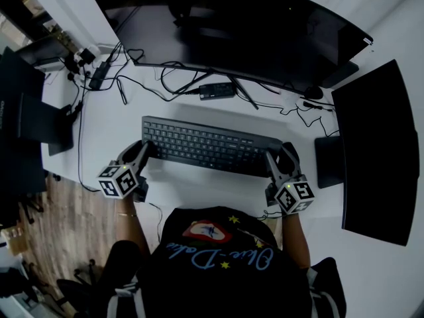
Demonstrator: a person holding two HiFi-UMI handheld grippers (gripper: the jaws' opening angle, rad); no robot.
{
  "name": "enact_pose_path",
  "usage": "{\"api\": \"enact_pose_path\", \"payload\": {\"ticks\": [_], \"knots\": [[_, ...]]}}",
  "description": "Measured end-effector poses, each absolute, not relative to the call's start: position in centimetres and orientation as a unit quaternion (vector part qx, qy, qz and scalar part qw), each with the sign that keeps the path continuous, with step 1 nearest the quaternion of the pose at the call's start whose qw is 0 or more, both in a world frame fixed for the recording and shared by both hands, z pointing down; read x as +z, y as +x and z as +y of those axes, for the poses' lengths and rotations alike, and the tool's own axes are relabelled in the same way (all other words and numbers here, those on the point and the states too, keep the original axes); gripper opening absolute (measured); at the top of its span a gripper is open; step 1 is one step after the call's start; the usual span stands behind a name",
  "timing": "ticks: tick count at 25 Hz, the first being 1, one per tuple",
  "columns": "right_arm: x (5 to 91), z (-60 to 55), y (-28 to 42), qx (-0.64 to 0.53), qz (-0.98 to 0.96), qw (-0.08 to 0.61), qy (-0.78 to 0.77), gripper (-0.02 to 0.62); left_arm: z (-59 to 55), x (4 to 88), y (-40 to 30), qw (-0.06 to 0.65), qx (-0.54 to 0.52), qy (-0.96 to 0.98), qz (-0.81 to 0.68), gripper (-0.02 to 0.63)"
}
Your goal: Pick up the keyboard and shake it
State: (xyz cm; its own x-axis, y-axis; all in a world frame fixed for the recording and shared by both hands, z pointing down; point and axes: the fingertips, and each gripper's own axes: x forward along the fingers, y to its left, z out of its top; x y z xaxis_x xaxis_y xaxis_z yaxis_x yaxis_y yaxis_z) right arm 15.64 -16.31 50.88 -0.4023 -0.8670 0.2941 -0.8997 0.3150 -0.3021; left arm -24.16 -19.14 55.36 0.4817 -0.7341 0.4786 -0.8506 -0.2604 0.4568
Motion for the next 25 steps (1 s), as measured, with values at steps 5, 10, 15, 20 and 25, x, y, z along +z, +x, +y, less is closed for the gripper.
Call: {"api": "enact_pose_path", "payload": {"ticks": [5, 10, 15, 20, 25], "knots": [[51.9, -16.3, 15.7, 0.227, -0.806, 0.046, 0.545, 0.166, -19.0, 56.3, -24.1, 0.35, 0.094, 0.787, -0.5, 0.098], [53.0, -16.4, 15.8, 0.244, -0.802, 0.051, 0.543, 0.166, -18.9, 57.0, -24.0, 0.358, 0.104, 0.782, -0.5, 0.098], [54.0, -16.5, 16.0, 0.259, -0.797, 0.058, 0.542, 0.166, -18.7, 57.9, -23.9, 0.369, 0.115, 0.775, -0.5, 0.098], [55.2, -16.6, 15.9, 0.273, -0.792, 0.066, 0.542, 0.166, -18.7, 59.0, -24.0, 0.379, 0.122, 0.769, -0.5, 0.098], [56.4, -16.2, 16.0, 0.292, -0.782, 0.076, 0.545, 0.166, -18.2, 60.2, -24.0, 0.391, 0.129, 0.762, -0.499, 0.098]]}}
